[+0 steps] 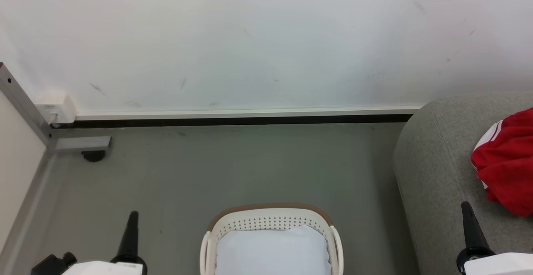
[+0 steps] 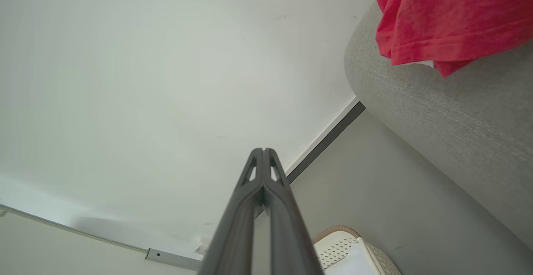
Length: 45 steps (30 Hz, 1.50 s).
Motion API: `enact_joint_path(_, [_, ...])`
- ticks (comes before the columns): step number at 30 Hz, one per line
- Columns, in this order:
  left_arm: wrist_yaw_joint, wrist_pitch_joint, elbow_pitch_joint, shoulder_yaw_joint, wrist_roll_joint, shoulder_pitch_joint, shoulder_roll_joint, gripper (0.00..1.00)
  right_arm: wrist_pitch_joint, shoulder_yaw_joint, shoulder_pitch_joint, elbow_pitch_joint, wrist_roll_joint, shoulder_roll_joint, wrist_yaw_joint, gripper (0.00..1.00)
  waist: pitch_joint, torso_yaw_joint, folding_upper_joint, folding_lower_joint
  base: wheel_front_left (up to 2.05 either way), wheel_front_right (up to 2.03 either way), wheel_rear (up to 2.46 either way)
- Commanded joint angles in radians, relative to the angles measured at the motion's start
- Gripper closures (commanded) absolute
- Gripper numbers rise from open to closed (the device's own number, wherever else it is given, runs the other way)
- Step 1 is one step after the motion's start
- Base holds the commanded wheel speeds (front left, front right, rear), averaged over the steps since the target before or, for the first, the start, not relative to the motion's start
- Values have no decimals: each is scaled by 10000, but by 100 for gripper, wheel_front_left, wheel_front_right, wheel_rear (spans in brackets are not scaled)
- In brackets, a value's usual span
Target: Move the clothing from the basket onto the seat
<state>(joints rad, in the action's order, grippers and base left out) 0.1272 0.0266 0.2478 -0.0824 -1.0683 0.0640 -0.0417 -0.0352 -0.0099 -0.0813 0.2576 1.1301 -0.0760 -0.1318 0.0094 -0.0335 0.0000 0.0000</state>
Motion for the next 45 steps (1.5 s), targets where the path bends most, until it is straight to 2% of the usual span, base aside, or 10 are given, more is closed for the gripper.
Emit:
enact_joint_path(1, [29,-70,-108,-54,-293,219,-86,100,62,-90,-248,-138,287,-26,9,100,-2,8,0,0,0,0,0])
enact_joint_path(45, [51,-1099,-57,-273,-4196,425,-119,100,1115,-774,-286,-157,3762,145,17,100,-44,236,0,0,0,0,0])
